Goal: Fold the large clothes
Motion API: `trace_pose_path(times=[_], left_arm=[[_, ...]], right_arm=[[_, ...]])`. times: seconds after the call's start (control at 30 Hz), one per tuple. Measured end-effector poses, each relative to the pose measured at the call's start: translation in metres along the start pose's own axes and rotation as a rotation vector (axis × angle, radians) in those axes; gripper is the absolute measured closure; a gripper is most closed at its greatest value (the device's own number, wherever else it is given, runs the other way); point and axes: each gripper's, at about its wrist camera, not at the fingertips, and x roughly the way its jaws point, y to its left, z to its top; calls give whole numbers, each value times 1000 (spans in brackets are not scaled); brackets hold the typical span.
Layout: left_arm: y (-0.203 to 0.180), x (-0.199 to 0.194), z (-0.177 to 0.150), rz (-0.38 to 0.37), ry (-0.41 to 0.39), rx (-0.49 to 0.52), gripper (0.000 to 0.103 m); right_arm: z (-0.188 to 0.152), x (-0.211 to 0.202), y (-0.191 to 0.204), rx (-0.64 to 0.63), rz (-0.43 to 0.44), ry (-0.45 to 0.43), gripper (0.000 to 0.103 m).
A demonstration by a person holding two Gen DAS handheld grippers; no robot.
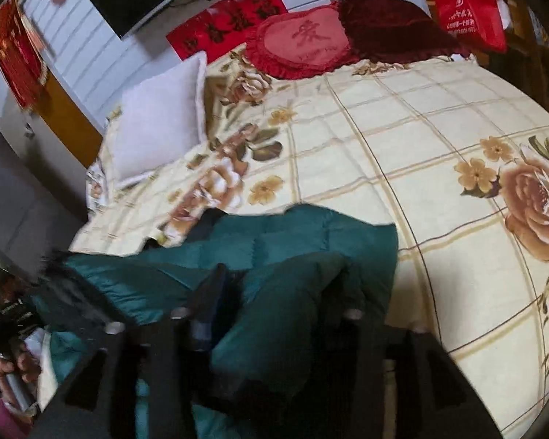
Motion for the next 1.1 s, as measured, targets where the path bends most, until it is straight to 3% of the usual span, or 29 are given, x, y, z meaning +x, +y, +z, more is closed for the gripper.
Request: trace_pose_path(times=[0.03,0.1,0.27,0.43,0.6,0.7,0.83,1.03,1.1], left_arm=[[-2,-11,3,13,-38,14,64],[-8,-33,5,16,-122,45,55],[-31,-40,-10,27,-125,147,55],[-46,5,-32,117,-51,193,55],[-43,63,-39,278,46,215,54],[-38,78,-37,295,56,202,46],[-37,87,-35,299,49,206,44],[-41,92,-39,326,28,234,44],[-41,92,-38,326,29,235,44]], right_arm=[[2,-9,3,-2,4,-15,34],[5,-25,12,-21,-4,-45,30],[1,-50,44,-111,-4,-122,28],[-15,3,94,-288,-55,18,29],[-18,72,122,-446,-197,100,29],[-15,109,108,-394,-232,145,23],[-13,123,97,-355,-230,136,21],[-14,115,102,-371,-257,151,21],[-11,95,105,-355,-213,125,21]])
